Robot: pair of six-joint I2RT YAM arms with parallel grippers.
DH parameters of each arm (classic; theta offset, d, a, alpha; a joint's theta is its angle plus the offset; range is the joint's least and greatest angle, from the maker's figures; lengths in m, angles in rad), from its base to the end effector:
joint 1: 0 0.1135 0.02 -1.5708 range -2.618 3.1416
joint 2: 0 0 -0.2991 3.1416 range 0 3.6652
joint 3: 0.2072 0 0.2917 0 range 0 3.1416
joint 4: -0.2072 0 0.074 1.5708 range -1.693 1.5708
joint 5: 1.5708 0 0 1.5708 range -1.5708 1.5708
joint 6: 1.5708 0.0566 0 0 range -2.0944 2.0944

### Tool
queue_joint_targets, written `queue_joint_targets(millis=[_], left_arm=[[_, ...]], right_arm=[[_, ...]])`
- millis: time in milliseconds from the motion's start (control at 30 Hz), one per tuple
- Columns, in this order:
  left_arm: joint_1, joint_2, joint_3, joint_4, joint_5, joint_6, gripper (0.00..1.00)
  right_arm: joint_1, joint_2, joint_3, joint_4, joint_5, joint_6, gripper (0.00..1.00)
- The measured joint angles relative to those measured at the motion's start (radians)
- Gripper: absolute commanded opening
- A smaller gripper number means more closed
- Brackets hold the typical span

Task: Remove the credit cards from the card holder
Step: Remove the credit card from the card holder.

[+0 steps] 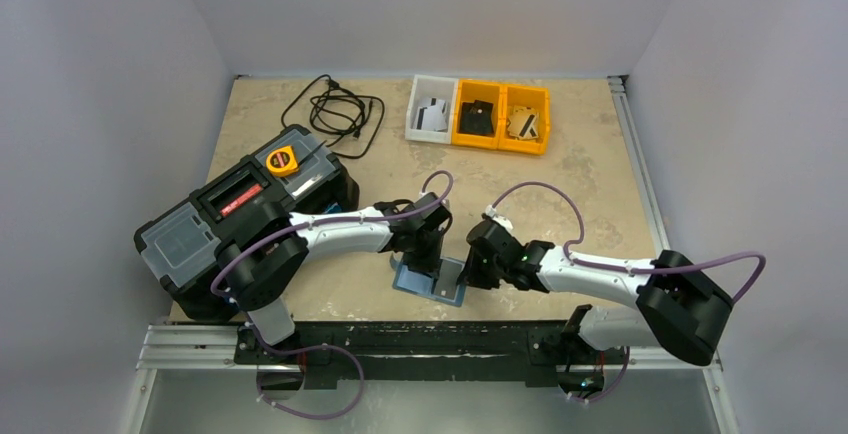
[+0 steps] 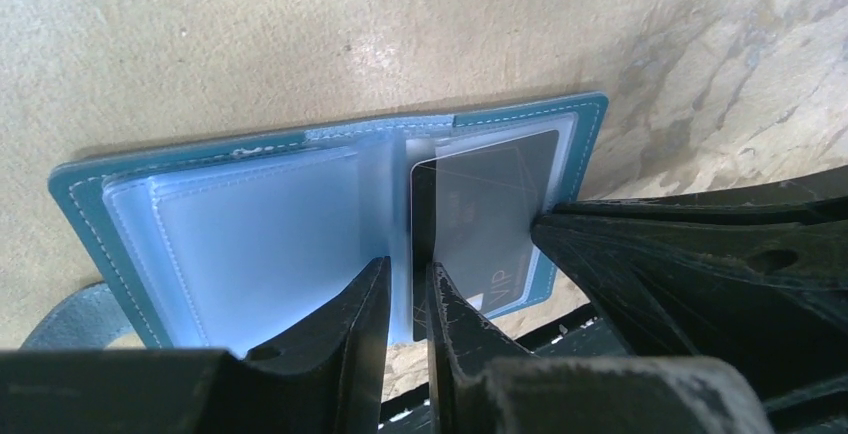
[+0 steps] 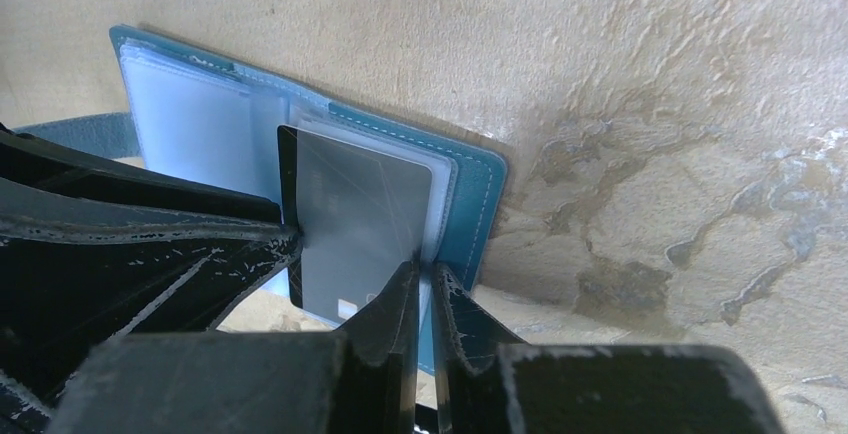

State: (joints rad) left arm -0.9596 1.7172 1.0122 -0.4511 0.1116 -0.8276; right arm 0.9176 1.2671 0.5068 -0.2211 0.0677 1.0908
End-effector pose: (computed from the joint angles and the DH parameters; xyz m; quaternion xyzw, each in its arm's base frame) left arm 0.2085 -0.3086 0.1509 0.0759 0.9742 -0.1944 0.0863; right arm 0.1558 0.1972 0.1372 0.0925 0.9519 0.2275 0.1831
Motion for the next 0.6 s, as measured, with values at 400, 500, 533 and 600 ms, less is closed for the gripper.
queue_joint_targets(millis=[400,500,533,600], left_arm=[[0.004,0.000,-0.023,0.024,0.017,0.000,0.18],[0.011,0.000,-0.029,0.038,0.038,-0.001,0.15],[0.012,0.000,-0.031,0.041,0.043,-0.001,0.13],[0.015,0.000,-0.036,0.047,0.048,-0.001,0.11]], right_arm=[[-0.005,0.020,0.011,0.012,-0.007,-0.012,0.00],[-0.007,0.036,0.024,0.013,-0.007,-0.022,0.00],[-0.008,0.042,0.028,0.012,-0.007,-0.026,0.00],[-0.008,0.049,0.035,0.010,-0.007,-0.031,0.00]])
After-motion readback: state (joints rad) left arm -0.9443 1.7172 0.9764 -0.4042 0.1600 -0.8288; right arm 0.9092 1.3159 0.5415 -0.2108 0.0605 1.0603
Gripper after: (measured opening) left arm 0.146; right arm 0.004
